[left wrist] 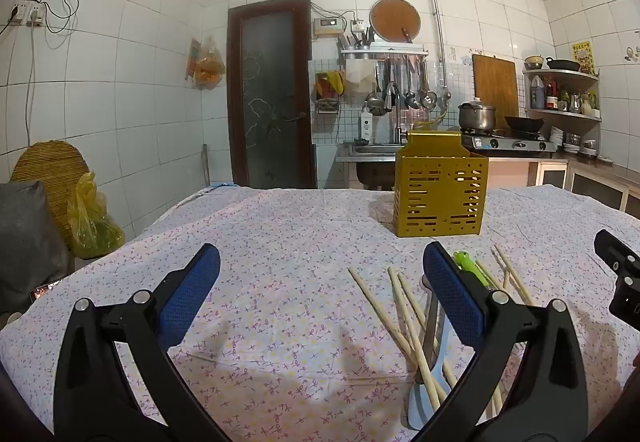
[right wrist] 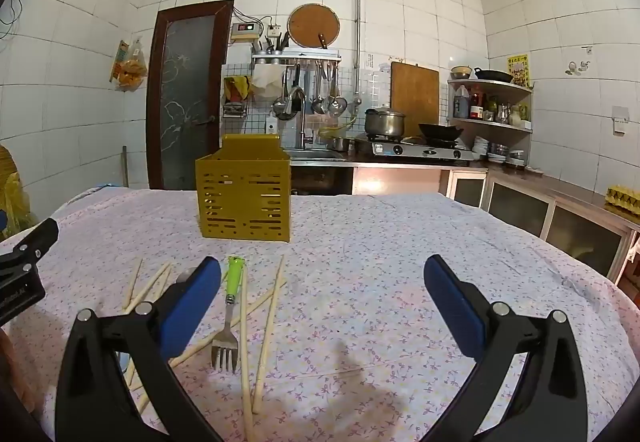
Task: Organize utensils
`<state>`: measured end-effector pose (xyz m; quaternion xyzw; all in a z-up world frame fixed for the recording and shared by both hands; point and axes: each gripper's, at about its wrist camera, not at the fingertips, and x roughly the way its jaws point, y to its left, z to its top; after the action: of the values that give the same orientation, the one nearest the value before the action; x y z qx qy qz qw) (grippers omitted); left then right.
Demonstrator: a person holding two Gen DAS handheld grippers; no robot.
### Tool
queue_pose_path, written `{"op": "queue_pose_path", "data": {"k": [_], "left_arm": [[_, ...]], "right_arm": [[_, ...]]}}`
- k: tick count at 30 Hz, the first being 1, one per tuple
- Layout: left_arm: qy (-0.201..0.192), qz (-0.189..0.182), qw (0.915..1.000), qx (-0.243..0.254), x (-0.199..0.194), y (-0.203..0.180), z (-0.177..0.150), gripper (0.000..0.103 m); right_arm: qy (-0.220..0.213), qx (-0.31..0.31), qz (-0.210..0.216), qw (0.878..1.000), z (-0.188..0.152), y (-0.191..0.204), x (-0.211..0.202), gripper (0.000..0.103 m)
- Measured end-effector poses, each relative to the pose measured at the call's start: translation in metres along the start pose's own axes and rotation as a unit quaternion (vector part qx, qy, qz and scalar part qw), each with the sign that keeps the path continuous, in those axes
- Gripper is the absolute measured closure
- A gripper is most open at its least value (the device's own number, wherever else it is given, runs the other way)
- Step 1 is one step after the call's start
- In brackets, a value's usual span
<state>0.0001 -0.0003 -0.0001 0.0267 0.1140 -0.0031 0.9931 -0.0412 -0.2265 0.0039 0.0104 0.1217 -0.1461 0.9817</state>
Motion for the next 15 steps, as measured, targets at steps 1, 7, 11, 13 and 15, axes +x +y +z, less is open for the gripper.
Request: {"op": "queue_pose_path", "data": {"k": [1, 7, 11, 13, 15], "left_arm": [[-0.001, 0.000, 1.0000, -0.002, -0.0002, 0.0005, 0.0000, 0.005], [0.000, -0.001, 1.0000, -0.003, -0.0005, 0.0012, -0.0001, 0.005], [-0.001, 0.000, 1.0000, -0.001, -0.0004, 0.0001, 0.0001, 0.005], [-0.002, 0.000, 1.0000, -0.001, -0.0004, -0.0002, 0.0000, 0.005], [-0.001, -0.001, 1.0000, -0.001, 0.0000, -0.0007, 0.0000, 0.005]], "right_arm": [[0.002, -0.001, 0.000, 1.000, 0.0001, 0.0003, 0.0003, 0.004], [0.001, 0.001, 0.000, 1.000, 0.0004, -0.0016, -0.0015, 0.004], [0.005, -0.005, -0.001, 1.000, 0.0004, 0.0021, 0.0022, 0.004], [0.005, -0.006, -0.001, 1.000, 0.0001, 0.0015, 0.0024, 0.004], [0.005, -0.006, -0.001, 1.000, 0.0016, 0.0010, 0.0021, 0.004]]}}
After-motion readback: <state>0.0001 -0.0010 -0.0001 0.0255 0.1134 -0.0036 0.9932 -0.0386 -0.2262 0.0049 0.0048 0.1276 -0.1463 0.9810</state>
